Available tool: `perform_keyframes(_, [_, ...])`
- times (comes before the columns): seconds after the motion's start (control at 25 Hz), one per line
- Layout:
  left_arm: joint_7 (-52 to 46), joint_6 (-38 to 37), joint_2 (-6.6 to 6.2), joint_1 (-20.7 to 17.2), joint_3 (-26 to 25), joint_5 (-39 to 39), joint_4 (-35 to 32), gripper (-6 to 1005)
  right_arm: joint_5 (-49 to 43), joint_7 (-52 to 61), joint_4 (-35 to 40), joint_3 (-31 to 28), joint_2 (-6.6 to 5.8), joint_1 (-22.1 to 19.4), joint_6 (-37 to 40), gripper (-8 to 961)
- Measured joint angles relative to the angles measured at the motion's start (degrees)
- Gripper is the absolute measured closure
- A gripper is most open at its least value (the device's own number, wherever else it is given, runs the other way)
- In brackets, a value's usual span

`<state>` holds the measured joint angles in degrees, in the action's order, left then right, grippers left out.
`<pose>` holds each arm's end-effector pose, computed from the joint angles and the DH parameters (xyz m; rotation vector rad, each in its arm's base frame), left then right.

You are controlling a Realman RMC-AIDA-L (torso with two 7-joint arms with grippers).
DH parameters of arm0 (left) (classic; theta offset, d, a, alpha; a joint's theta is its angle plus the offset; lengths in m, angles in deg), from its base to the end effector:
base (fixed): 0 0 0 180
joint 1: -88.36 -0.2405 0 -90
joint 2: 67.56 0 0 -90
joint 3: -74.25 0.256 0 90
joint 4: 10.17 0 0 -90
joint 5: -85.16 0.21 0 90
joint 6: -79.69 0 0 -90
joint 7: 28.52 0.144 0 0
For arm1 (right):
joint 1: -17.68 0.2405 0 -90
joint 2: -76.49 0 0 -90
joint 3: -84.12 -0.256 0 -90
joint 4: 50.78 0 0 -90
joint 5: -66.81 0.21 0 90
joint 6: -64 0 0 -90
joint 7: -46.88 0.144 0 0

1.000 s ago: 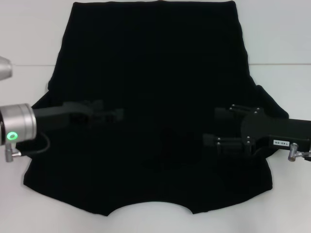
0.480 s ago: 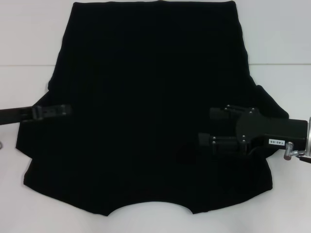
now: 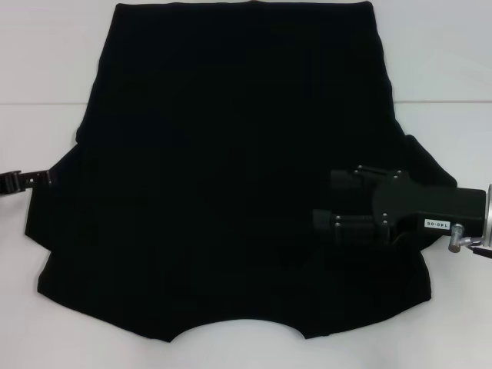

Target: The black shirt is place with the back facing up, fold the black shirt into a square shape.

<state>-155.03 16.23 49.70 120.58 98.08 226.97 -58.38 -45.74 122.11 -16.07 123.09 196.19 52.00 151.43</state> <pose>-0.3545 0.3750 0.0878 -1.8358 -1.4668 -0.3328 0.2386 0.3473 -0.0100 -2.7245 0.5078 0.7642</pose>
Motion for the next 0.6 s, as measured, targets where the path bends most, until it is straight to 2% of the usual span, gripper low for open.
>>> perform_keyframes(0.6, [-0.97,4.54,0.58,0.65,0.53,3.47,2.92,83,-0.05,0.36,0.20,-0.30,-0.09,0.15,-0.25,62])
